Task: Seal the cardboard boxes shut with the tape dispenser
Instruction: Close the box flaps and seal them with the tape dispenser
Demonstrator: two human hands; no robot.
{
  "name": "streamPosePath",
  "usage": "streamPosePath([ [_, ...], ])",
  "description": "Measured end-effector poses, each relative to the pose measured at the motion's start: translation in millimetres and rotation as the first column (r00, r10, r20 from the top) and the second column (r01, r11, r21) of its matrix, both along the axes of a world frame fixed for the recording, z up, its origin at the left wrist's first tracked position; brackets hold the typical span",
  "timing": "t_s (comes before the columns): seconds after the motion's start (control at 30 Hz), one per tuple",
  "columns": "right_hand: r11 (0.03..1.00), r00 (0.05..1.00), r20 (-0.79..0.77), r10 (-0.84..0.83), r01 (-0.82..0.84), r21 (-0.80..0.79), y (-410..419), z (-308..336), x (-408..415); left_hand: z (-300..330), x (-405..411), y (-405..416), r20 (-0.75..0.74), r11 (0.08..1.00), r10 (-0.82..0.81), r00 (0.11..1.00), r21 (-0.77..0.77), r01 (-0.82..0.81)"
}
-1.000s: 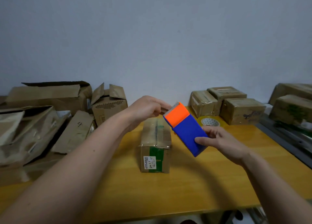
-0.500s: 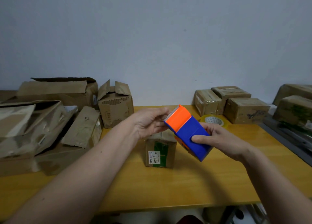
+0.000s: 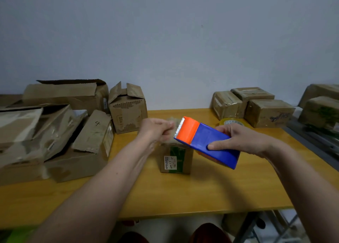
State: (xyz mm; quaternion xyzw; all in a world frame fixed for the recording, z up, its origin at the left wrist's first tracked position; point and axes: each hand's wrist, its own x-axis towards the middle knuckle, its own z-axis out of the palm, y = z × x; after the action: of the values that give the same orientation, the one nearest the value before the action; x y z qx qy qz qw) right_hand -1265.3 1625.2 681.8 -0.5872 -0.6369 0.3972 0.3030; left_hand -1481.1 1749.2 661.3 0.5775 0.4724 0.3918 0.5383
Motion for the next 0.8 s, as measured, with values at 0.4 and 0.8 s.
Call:
streamPosePath([
  [0.4, 0.973, 0.942, 0.258, -0.214, 0.23, -0.032, -0.6, -2.2, -1.4, -32.2, -13.5, -11.7, -0.024, 0.954, 0.23, 0.973, 0.203, -0.221],
  [0.8, 0.906, 0.746, 0.516, -0.421, 0.315, 0.284, 18.7, 1.6, -12.5, -72.5, 1.4, -24.8, -0.158, 0.821, 0.503, 0.85, 0.393, -0.413],
])
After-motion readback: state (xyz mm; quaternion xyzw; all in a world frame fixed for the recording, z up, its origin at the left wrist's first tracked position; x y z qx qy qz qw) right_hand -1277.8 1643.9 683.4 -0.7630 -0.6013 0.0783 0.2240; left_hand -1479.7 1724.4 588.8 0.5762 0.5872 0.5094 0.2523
